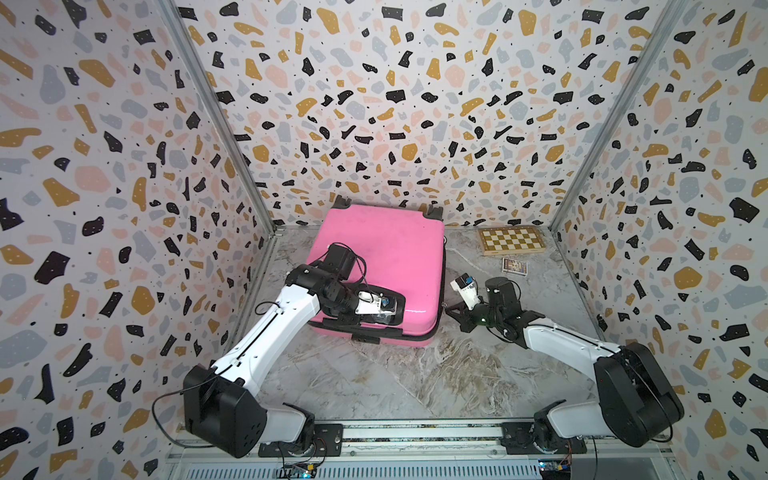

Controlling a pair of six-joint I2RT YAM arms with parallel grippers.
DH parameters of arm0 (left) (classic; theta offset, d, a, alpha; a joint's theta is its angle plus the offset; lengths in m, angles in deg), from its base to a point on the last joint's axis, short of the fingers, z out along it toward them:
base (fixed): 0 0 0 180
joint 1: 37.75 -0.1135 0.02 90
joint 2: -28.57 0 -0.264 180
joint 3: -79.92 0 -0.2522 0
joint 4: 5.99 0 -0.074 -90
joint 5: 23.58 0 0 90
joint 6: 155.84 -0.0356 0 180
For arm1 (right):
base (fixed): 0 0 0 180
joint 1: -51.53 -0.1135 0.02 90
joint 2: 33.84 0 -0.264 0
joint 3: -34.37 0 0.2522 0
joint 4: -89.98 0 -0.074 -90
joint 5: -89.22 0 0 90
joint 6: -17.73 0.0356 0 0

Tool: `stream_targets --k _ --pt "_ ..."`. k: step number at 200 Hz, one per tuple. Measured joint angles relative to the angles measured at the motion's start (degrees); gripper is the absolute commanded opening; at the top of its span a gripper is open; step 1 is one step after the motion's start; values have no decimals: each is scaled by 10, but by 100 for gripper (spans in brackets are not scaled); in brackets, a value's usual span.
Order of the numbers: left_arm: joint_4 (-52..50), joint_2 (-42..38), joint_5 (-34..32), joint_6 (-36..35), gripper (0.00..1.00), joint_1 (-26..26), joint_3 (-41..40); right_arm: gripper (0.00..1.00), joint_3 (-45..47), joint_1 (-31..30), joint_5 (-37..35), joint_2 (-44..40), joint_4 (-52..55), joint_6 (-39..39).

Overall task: Close the suitcase zippers
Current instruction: Zip the zipper on the suitcase.

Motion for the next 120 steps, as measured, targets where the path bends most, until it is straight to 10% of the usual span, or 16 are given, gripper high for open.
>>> stream_targets --k 120 --pt "22 -45 -22 118 0 7 0 0 28 -82 -60 -71 27 -13"
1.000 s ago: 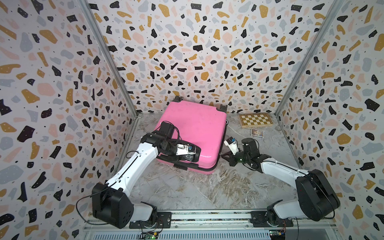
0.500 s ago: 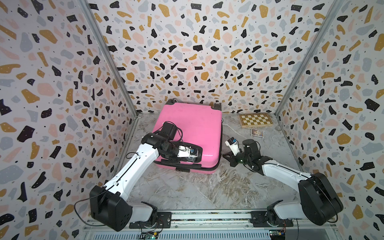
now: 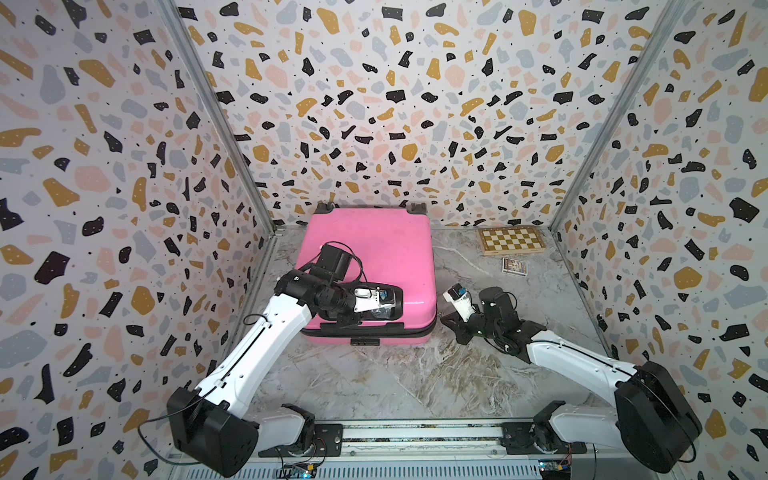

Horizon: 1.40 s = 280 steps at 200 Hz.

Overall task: Close the suitcase zippers
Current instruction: Zip the zipper on the suitcase.

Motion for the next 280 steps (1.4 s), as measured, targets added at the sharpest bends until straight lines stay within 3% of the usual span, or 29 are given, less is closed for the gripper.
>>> stream_targets --k 98,153,218,280 --pt "83 0 -67 192 0 72 -31 0 5 -26 -20 21 -15 17" --pt "123 2 -125 382 0 122 -40 0 -37 -6 -45 73 -24 23" --pt "180 11 -86 620 0 129 -50 0 -68 28 -13 121 -52 1" --pt "197 30 -65 687 0 127 -46 0 -71 35 7 135 -64 -3"
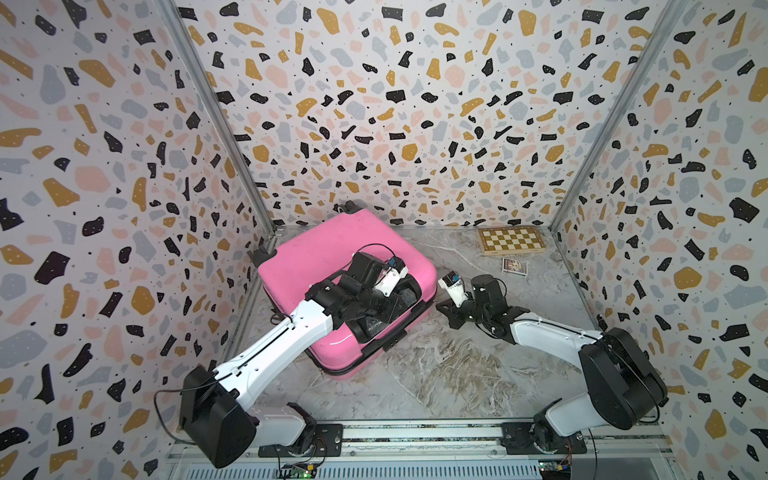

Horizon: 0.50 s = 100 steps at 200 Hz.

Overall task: Close the suitcase zippers
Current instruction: Zip the zipper on the suitcase.

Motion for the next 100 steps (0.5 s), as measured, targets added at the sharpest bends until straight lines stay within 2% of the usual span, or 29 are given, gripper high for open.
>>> stream_targets --k 100 --pt "-17 25 0 21 0 0 26 0 0 -13 -23 0 -3 1"
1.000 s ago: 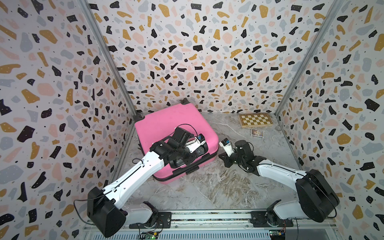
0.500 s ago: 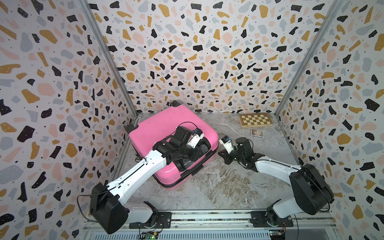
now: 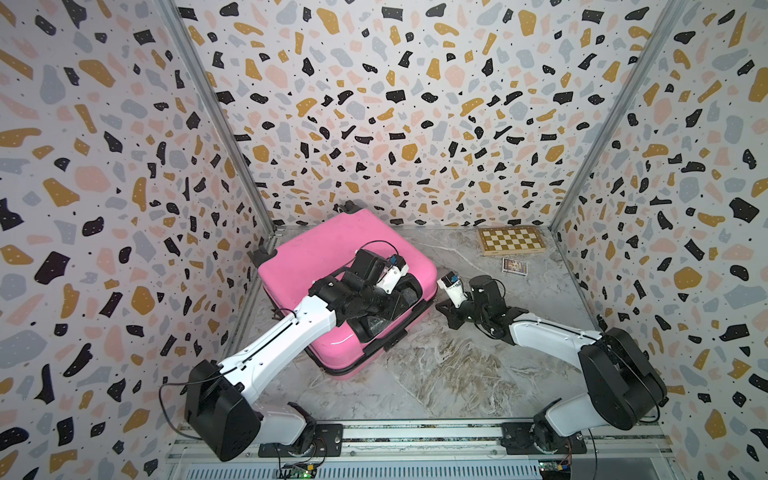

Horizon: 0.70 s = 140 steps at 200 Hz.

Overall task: Close the suitcase zippers
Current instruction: Zip the zipper on the suitcase.

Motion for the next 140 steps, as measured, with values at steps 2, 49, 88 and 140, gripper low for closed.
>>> stream_targets --k 2,49,88,140 --pt "0 1 0 0 0 0 0 0 0 0 0 0 0 0" --pt "-27 19 2 -3 0 0 28 0 0 -6 -19 -6 2 -2" --pt "-32 20 -6 -14 0 1 35 0 0 -22 9 -27 14 -11" --pt "-20 7 -27 -31 0 4 33 0 0 -41 44 -39 28 -30"
